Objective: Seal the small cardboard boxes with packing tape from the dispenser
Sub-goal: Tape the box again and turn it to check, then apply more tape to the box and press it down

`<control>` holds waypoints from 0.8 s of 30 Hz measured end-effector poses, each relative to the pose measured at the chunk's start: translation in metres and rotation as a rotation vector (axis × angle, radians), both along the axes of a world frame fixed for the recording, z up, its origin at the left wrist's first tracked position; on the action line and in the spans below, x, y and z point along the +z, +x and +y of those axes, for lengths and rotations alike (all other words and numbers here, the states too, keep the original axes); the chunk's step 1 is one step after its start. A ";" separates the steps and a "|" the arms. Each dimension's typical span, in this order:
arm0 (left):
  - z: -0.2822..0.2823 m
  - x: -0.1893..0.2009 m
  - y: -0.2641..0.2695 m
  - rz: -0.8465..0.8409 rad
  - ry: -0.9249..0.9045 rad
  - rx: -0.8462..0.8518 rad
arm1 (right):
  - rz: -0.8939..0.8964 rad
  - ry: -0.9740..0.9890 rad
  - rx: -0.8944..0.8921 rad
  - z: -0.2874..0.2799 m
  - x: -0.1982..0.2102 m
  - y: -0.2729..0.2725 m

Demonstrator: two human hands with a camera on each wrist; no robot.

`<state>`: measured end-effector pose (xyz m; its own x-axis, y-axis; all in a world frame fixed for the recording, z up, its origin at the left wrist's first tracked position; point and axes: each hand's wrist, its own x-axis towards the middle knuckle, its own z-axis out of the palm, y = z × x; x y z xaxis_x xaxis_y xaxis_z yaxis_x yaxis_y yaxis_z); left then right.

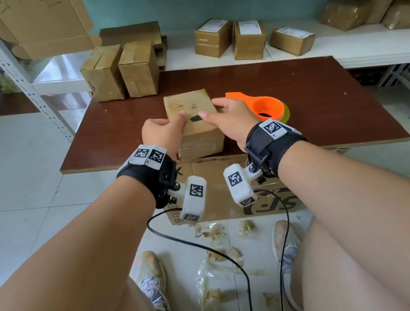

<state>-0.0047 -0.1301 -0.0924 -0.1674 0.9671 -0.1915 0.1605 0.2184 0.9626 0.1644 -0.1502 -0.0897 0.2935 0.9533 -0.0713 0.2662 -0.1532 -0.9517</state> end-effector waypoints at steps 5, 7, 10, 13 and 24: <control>0.009 0.002 0.004 -0.062 -0.035 0.033 | -0.292 0.060 -0.010 -0.002 0.014 0.015; 0.011 0.003 0.008 -0.087 -0.059 0.057 | -0.505 0.071 -0.167 -0.004 0.025 0.029; 0.009 0.004 0.013 -0.087 -0.043 0.092 | -0.808 -0.137 -0.295 -0.013 0.031 0.044; 0.006 0.005 0.016 -0.041 -0.013 0.083 | -0.946 -0.378 -0.224 -0.019 0.018 0.050; -0.006 0.033 0.035 0.055 0.030 -0.037 | -1.044 -0.360 -0.117 -0.033 0.025 0.070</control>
<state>0.0299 -0.1364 -0.0599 -0.1408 0.9780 -0.1538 0.2208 0.1825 0.9581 0.2345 -0.1829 -0.0651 0.4580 0.8890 -0.0040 0.8767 -0.4524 -0.1634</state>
